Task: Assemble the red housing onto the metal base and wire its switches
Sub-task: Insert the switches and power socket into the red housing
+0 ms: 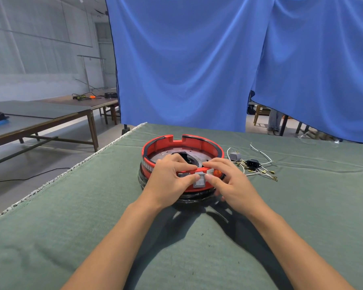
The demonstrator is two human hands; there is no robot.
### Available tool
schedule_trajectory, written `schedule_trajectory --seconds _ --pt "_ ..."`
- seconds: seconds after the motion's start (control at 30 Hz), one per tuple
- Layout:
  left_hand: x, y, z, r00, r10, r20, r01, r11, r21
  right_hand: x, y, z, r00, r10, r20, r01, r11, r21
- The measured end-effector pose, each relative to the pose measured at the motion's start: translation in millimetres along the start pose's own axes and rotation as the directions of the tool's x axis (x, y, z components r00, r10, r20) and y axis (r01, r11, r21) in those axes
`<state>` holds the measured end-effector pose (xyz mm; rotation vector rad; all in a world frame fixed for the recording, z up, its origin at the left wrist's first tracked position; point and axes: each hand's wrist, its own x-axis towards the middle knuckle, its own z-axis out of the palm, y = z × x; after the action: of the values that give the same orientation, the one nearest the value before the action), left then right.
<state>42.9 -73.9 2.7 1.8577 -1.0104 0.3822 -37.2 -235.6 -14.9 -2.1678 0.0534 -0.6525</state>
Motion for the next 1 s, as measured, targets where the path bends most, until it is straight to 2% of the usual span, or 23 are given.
schedule_trajectory --seconds 0.13,0.37,0.83,1.0 --pt "0 -1 -6 0.998 -0.012 0.065 0.013 1.0 -0.018 -2 -5 2 0.999 -0.035 -0.027 0.034 0.999 -0.043" --pt "2 3 -9 0.994 -0.048 0.097 0.048 0.999 0.001 1 -6 1 0.996 -0.067 -0.059 0.059 0.991 -0.123" --pt "2 3 -9 0.996 -0.03 0.081 0.031 1.0 -0.007 3 -7 7 0.99 -0.043 -0.131 0.032 0.996 -0.087" --pt "0 -1 -12 0.989 0.017 0.144 -0.023 0.999 0.036 -2 -6 2 0.999 -0.039 -0.031 0.037 0.998 -0.048"
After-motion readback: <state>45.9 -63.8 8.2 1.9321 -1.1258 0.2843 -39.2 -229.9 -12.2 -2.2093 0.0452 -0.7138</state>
